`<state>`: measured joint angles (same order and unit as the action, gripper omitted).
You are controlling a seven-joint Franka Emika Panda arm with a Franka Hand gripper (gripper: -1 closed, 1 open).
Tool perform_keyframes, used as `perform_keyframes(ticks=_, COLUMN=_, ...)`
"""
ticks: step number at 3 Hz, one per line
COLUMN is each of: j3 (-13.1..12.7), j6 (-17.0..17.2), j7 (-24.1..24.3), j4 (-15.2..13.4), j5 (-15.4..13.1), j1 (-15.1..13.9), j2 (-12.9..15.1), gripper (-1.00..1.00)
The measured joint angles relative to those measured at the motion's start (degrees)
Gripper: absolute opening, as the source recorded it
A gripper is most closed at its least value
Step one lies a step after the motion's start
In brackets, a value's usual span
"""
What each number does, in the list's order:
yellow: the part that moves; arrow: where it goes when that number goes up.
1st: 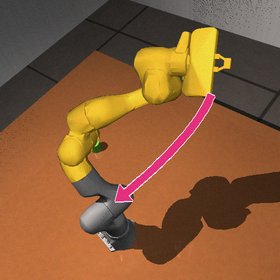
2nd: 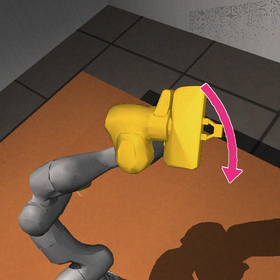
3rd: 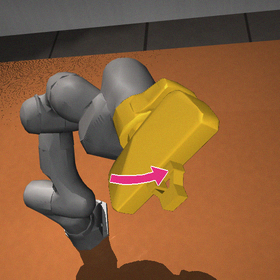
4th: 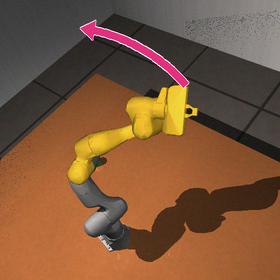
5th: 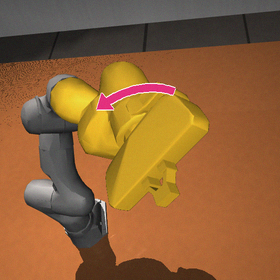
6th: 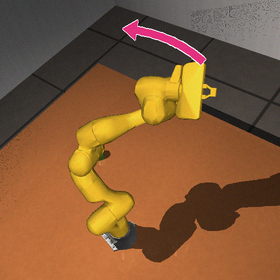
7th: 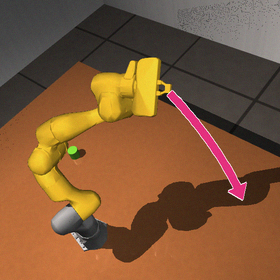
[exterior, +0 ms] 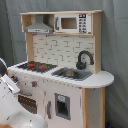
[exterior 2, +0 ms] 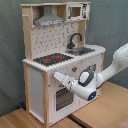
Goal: Play with the kitchen
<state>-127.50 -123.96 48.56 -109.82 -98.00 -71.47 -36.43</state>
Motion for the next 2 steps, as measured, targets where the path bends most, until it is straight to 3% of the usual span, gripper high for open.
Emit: perform_keyframes(ticks=2, j3=0.01, j6=-0.16, j7=-11.63, j4=0.0, j5=0.0, j1=0.0, j2=0.06, gripper=-1.0)
